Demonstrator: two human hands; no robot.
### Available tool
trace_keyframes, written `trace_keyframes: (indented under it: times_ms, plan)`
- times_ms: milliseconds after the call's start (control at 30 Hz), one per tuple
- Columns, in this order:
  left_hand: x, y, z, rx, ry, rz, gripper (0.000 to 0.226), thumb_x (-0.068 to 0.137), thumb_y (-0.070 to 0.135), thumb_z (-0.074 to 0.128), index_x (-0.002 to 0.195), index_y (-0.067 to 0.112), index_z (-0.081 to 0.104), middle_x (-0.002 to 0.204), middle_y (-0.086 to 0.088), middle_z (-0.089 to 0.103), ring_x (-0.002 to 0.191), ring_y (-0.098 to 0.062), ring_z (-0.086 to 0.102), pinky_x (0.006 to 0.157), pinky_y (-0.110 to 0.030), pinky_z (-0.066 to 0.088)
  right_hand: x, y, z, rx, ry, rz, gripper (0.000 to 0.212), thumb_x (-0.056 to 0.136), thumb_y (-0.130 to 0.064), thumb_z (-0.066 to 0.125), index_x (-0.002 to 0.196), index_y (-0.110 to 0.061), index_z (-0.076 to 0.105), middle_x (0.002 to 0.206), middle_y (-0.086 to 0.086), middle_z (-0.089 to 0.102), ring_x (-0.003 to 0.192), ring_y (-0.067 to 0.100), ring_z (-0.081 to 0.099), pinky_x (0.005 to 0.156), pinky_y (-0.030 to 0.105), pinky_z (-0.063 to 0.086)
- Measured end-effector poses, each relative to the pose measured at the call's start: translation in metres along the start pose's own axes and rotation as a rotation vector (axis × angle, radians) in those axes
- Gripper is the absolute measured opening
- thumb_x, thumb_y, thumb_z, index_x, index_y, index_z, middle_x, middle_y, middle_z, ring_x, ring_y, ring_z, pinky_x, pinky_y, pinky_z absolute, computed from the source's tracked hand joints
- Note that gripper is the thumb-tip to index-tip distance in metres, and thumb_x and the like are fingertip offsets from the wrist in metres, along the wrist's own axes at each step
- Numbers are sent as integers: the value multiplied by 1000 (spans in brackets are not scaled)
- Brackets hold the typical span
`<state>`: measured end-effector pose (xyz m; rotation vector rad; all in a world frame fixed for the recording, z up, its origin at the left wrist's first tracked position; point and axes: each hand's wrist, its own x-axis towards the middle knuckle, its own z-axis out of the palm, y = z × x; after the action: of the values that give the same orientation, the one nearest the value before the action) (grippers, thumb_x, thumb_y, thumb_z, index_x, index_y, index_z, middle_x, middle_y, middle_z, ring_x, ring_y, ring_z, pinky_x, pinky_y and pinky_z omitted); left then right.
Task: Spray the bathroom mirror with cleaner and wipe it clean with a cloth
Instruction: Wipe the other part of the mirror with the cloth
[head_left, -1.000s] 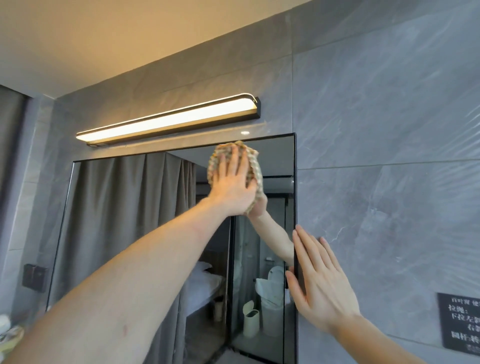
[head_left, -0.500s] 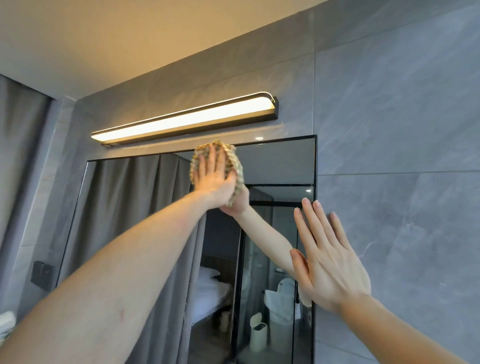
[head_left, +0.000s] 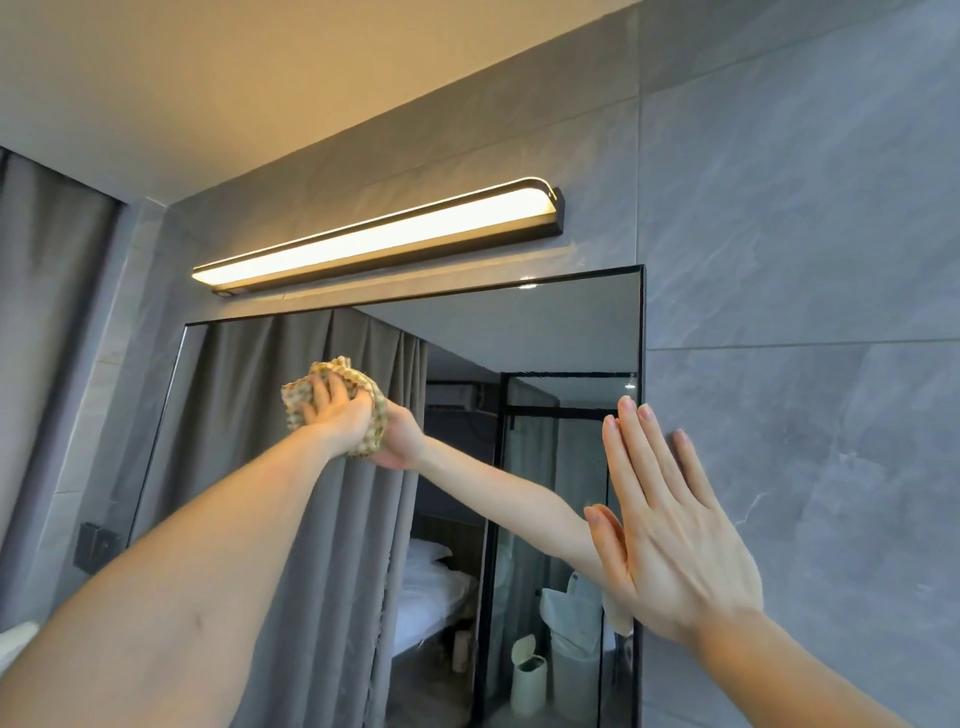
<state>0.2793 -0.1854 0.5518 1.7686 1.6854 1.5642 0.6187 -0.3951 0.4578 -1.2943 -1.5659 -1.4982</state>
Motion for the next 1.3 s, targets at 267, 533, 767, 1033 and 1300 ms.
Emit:
trace_keyframes:
  times_ms: [267,533,767,1033,1300]
  plan:
    - [-64,111,43,188,160,653,72,110,55,17,155,40,-37,167,9,-39,158,-23,-30,130,-58,-10,-1,0,-2,-12,-10,1,78,106,-43,40,167,-1,14,178,17,5,165,30,7,129,55,21]
    - [-120,169,62,303,82,932,71,112,47,23,164,34,-22,168,11,-39,155,-24,-38,127,-59,-16,-1,0,-1,4,9,1,82,104,-42,46,167,-2,13,178,16,6,165,29,9,129,54,21]
    - [-72,118,52,162,175,790,68,109,54,18,165,37,-16,172,15,-28,159,-14,-29,130,-50,-16,-2,1,1,11,9,5,79,104,-41,43,167,-1,14,177,16,7,165,29,9,130,54,20]
    - [5,-36,18,14,99,39,68,112,50,24,169,28,-6,176,7,-17,164,-27,-11,132,-48,-7,-2,1,3,25,16,6,78,106,-43,38,168,-2,12,178,16,5,166,28,6,132,54,18]
    - [-45,-19,38,-35,117,115,69,112,48,21,166,26,-15,175,5,-24,162,-28,-19,131,-50,-10,-1,-1,2,20,13,6,78,105,-44,35,167,-1,14,177,16,6,165,29,8,131,55,20]
